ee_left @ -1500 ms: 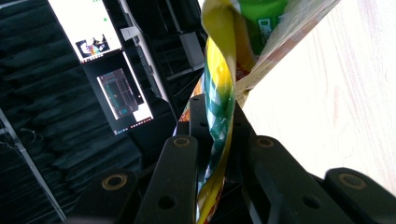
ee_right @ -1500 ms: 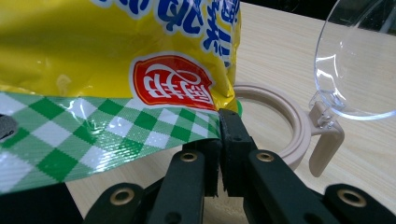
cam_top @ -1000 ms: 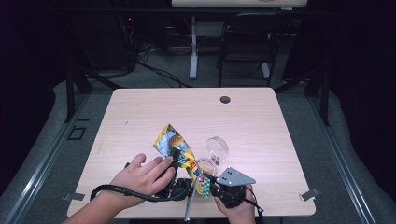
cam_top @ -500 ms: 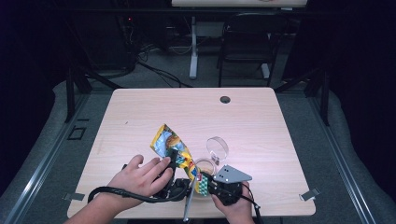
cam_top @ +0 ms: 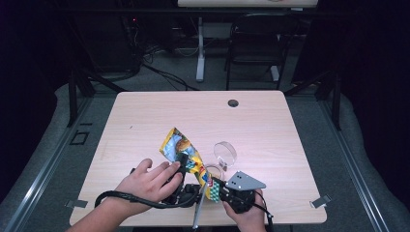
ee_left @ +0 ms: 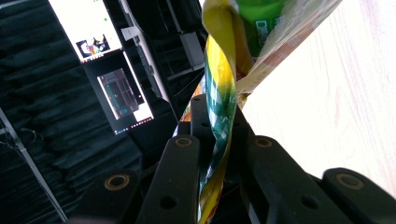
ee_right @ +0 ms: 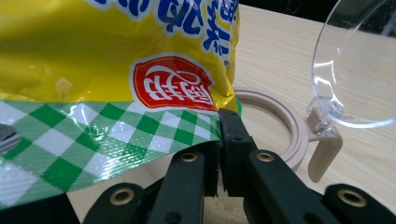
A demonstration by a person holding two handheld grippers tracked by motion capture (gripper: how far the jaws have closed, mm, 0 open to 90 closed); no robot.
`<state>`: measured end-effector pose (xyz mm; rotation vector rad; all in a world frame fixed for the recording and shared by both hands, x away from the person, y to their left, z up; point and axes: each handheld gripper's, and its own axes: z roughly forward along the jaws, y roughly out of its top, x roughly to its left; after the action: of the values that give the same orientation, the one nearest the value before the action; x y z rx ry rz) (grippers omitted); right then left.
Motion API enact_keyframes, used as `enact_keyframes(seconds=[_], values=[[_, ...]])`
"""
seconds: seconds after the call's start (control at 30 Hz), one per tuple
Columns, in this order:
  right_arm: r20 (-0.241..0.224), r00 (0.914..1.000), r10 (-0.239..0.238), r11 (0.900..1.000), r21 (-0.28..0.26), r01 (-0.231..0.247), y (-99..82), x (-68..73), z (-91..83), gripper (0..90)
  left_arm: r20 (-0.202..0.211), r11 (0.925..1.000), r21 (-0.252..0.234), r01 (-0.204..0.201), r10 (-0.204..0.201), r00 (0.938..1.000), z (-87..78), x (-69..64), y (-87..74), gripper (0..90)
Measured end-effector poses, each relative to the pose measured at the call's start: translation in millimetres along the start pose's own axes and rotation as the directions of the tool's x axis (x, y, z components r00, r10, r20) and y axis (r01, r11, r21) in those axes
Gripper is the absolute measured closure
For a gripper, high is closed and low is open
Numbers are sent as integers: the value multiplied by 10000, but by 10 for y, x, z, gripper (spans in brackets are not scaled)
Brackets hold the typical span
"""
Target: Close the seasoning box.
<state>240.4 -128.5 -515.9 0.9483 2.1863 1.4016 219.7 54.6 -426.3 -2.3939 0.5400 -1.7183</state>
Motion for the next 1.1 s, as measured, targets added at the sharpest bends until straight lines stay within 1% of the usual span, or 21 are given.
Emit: enact_keyframes(seconds=[0.03, 0.07, 0.1, 0.17, 0.23, 0.27, 0.33, 0.43, 0.47, 0.57, 0.6, 0.63, 0.67, 0.7, 0.77, 0.8, 0.93, 0.97, 1.0, 1.1], values=[[3, 10000, 1, 10000, -21, -1, -5, 3, -3, 875, -49, 9999, -12, -114, 114, 9999, -1, 9, 5, 869], [8, 10000, -20, 10000, 10, 20, -9, 6, -10, 875, -106, 9999, -81, -92, 91, 9999, 1, 9, 7, 869], [8, 10000, -15, 10000, 46, 15, -12, 12, -16, 875, -69, 9999, -98, -88, 87, 9999, 2, 7, 6, 869], [-1, 10000, 3, 10000, 4, -3, -18, 24, -17, 875, -146, 9998, -155, -78, 76, 9999, 7, 5, 2, 869], [8, 10000, -78, 9999, 86, 78, -15, 33, -25, 876, -135, 9998, -142, -136, 135, 9998, 6, 7, -2, 868], [-12, 9999, -114, 9999, 118, 114, -13, 38, -24, 875, -69, 9998, -183, -104, 102, 9999, 6, 7, -6, 869], [-60, 9999, -85, 9999, 59, 85, -14, 52, -10, 876, -142, 9997, -163, -171, 169, 9998, 4, 7, -14, 869], [-135, 9998, -158, 9998, 132, 160, -9, 71, 4, 875, -83, 9999, -107, -127, 126, 9999, -4, -1, -27, 869], [-149, 9998, -166, 9998, 108, 168, -8, 75, 10, 875, -2, 10000, -37, -75, 75, 10000, -6, -6, -31, 870], [-182, 9997, -184, 9998, 86, 185, 0, 73, 20, 875, 10, 10000, 43, -54, 54, 10000, -12, -9, -38, 870], [-180, 9996, -194, 9998, 103, 196, 4, 69, 23, 876, -106, 9999, -2, -146, 146, 9998, -13, -3, -36, 870], [-200, 9997, -170, 9998, 93, 171, 6, 65, 28, 876, -37, 10000, 28, -30, 30, 10000, -11, -11, -41, 870], [-212, 9997, -157, 9999, 49, 158, 9, 61, 35, 876, -20, 9999, 99, -40, 40, 10000, -14, -9, -44, 870], [-209, 9997, -161, 9998, 62, 163, 13, 58, 38, 875, -79, 9999, 71, -90, 91, 9999, -13, -5, -46, 871], [-232, 9996, -173, 9998, 71, 175, 19, 54, 46, 876, -68, 9999, 98, -75, 76, 9999, -9, -10, -52, 871], [-241, 9996, -172, 9998, 44, 173, 21, 50, 51, 876, 45, 9999, 140, 80, -81, 10000, -6, -20, -60, 871], [-198, 9997, -155, 9999, 33, 155, 23, 34, 50, 876, 30, 10000, 72, 47, -47, 10000, 2, -16, -67, 872], [-177, 9997, -174, 9998, 49, 175, 24, 30, 45, 875, 76, 9997, 92, 227, -228, 9997, 5, -22, -75, 872], [-167, 9998, -119, 9999, -8, 119, 23, 28, 41, 876, 157, 9995, 81, 291, -293, 9994, 8, -14, -78, 872], [-130, 9999, -87, 10000, -45, 87, 26, 24, 27, 876, 137, 9994, -21, 348, -348, 9993, 20, -2, -85, 873]])
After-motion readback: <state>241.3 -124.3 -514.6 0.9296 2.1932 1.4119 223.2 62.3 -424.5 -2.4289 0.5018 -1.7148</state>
